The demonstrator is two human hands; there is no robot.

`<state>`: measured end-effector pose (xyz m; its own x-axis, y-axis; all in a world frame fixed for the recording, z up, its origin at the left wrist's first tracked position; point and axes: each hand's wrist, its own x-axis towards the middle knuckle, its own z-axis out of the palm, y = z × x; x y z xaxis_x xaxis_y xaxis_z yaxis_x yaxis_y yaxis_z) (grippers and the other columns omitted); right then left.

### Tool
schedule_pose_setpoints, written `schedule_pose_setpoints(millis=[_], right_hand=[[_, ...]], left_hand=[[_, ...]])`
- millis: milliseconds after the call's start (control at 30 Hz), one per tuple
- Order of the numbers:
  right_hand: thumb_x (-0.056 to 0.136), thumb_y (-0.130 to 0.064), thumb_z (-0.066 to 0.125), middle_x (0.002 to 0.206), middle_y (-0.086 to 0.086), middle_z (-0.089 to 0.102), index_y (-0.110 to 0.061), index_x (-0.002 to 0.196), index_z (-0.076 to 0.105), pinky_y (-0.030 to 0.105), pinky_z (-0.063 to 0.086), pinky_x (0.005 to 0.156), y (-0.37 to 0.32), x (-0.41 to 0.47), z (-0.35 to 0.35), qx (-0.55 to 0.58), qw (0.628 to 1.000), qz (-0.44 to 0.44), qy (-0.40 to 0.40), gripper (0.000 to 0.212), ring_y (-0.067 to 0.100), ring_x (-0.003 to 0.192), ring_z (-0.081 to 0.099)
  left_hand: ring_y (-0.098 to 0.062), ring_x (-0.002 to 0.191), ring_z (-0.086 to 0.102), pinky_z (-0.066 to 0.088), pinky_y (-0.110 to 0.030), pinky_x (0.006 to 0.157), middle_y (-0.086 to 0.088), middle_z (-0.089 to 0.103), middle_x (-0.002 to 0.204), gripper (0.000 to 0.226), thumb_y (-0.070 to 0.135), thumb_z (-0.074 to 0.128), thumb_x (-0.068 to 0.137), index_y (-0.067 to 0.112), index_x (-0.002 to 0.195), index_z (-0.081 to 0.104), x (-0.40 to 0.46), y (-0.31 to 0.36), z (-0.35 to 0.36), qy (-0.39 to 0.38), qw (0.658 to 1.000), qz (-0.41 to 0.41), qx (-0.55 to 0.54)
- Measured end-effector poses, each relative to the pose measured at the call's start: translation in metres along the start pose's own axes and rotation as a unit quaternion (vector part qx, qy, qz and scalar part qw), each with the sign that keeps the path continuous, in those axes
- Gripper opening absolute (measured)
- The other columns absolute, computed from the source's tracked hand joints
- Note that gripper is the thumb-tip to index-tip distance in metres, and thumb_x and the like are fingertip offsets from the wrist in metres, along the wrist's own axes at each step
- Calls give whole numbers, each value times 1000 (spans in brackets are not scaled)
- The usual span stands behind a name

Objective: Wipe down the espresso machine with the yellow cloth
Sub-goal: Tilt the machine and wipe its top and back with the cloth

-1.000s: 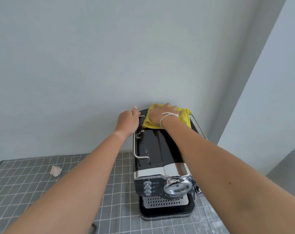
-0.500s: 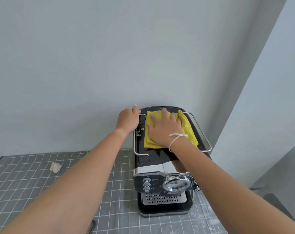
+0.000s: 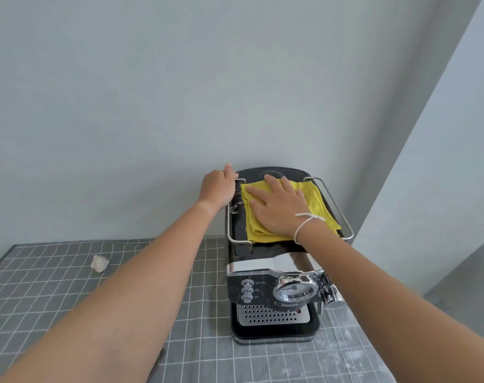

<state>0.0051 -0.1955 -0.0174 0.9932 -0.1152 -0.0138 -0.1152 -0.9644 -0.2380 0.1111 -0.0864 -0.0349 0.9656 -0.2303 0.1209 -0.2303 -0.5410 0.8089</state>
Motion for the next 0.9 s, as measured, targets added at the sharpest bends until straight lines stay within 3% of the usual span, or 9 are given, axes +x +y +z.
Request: schedule_pose_setpoints(millis=[200,300,400,467,633,800,900], right_hand=[[96,-50,22,158,-6,6,-47,141,27,50,0,117,1,-7,2,-1,999,-36,-11,45,25,146,-5],[98,-43,25,157,-6,11,-46,138,34,48,4,118,2,-2,0,17,999,-36,3,41,23,146,-1],[99,-37,28,157,-4,14,-44,135,40,47,8,118,-1,13,-3,23,999,-18,31,39,23,145,3],[99,-37,29,157,-4,14,-45,134,41,48,8,117,-2,19,-5,17,999,-17,35,38,24,145,4],[99,-37,28,156,-8,16,-50,131,41,46,3,118,-3,14,1,1,997,-77,7,38,20,146,3],[99,-38,23,157,-6,12,-51,135,35,46,2,117,-7,25,-2,-23,998,-49,10,39,20,146,3],[99,-39,24,157,-6,13,-52,133,37,46,0,117,-8,20,-4,-30,995,-90,-12,39,20,145,5]], left_hand=[[-17,127,47,27,-16,97,-3,59,130,52,29,20,102,8,119,64,-5,-5,-9,-35,999,-2,-35],[-15,127,46,25,-15,98,0,58,131,51,30,20,101,9,119,64,-3,-9,-13,-55,998,-2,-45],[-17,125,49,28,-27,112,0,59,130,53,32,20,101,9,114,66,3,-5,-17,-74,995,-8,-68],[-16,125,49,31,-34,113,-1,60,129,53,33,21,100,9,112,67,4,-4,-19,-82,993,-11,-82],[-15,123,50,32,-34,112,-1,60,129,53,32,21,100,10,113,67,2,-13,-22,-85,992,-18,-87],[-15,126,48,29,-33,114,1,59,131,53,33,21,100,11,115,67,2,-10,-21,-80,994,-10,-69],[-15,124,50,30,-34,113,0,61,128,52,33,22,100,11,113,67,2,-12,-21,-76,994,-12,-77]])
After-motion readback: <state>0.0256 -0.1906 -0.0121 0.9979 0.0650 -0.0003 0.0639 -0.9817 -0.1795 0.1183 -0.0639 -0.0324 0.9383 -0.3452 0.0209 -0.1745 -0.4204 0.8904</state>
